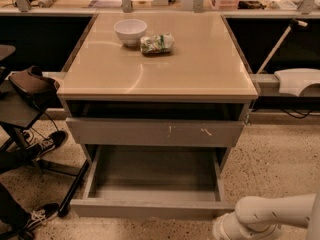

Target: Close middle drawer

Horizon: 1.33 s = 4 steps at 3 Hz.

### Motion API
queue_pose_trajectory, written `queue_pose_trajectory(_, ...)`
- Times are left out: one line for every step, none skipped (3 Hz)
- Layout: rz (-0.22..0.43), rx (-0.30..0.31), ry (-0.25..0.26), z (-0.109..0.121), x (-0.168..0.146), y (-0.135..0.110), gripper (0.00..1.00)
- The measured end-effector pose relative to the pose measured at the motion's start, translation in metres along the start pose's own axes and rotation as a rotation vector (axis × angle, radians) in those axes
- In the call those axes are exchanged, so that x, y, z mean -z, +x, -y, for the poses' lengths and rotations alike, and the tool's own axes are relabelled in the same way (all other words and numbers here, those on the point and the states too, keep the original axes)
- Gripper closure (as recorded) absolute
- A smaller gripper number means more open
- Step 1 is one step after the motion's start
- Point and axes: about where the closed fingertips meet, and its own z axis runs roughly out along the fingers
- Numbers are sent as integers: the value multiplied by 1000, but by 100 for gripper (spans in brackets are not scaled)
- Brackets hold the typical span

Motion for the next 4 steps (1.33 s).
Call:
queue_pose_trajectory(0, 0, 0, 0, 0, 1, 0)
queue_pose_trajectory(25, 85, 2, -13, -8, -57, 0)
queue_pose_trajectory(25, 85, 1, -13, -8, -57, 0)
queue_pose_trajectory(53, 89, -29, -7, -9, -58, 0)
